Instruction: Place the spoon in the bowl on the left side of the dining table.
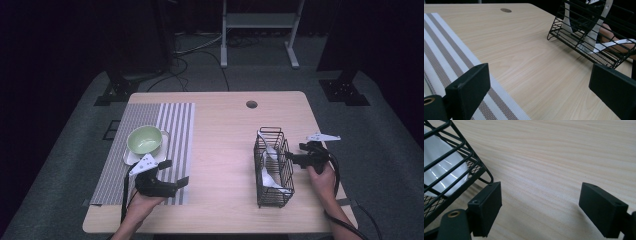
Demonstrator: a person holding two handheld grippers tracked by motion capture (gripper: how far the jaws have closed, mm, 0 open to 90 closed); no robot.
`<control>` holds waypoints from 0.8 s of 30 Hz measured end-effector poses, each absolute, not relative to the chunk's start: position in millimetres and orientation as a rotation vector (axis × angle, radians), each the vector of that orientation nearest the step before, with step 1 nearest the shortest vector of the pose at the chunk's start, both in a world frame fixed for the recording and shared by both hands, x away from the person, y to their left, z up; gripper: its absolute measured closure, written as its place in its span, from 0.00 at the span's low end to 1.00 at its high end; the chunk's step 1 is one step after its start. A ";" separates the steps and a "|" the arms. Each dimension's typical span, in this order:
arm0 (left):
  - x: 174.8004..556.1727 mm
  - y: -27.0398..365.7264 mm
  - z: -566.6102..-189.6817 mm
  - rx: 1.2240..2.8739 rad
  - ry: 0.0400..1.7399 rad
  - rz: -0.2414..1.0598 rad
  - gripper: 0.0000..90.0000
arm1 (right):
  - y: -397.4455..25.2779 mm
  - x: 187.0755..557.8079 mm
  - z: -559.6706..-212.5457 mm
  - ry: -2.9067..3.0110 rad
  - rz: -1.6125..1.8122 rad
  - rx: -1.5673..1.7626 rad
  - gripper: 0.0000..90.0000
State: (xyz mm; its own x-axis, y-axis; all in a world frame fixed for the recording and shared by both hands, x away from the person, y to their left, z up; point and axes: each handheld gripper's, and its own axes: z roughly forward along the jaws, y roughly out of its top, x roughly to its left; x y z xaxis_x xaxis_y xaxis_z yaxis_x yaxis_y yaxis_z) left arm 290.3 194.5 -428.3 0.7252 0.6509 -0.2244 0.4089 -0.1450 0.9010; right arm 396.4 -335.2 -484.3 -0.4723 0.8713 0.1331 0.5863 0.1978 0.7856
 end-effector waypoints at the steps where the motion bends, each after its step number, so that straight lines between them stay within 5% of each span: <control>1: 290.8 193.1 -428.0 1.775 0.832 0.259 0.03 | -335.2 396.4 -484.3 2.138 1.160 1.370 0.19; 24: 296.3 155.6 -421.2 1.784 0.765 0.200 0.03 | -335.2 396.0 -484.2 2.134 1.164 1.367 0.19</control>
